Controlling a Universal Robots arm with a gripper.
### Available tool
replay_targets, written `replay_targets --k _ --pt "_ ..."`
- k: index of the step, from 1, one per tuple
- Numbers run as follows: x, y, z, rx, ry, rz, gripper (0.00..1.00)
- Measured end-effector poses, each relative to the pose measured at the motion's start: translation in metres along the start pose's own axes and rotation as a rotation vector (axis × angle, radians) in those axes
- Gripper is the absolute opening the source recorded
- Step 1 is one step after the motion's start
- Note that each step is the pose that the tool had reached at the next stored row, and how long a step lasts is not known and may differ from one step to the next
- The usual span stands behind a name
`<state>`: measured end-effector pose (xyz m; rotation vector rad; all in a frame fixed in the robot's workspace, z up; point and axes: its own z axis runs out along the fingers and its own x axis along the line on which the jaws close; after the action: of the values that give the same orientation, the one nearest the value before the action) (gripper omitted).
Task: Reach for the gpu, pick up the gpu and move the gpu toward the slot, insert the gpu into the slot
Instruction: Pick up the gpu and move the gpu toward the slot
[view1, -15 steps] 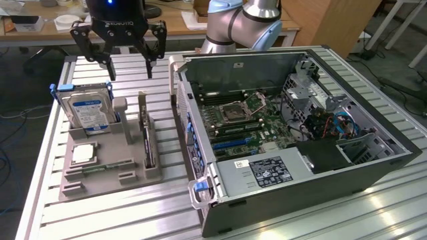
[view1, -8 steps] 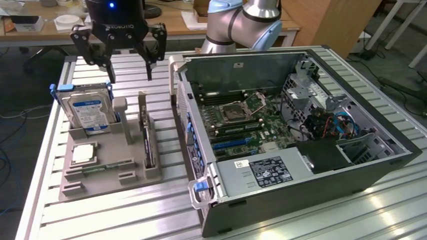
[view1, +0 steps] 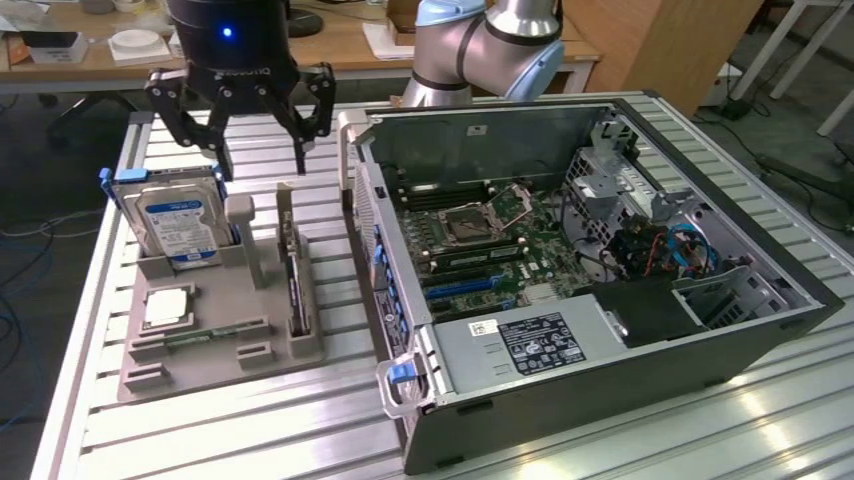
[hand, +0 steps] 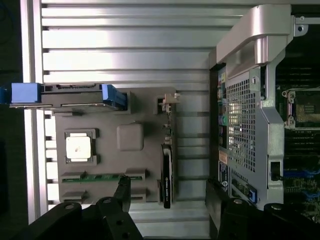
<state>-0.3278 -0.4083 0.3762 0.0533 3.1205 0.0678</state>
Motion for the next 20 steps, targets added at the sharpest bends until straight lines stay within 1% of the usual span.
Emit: replay_targets --k 10,20 --pt "0.0 -0.0023 0.0171 0.0001 0.0001 0.0 0.71" --pt "0.0 -0.0067 0.0296 -0.0002 0.0005 -0.008 0.71"
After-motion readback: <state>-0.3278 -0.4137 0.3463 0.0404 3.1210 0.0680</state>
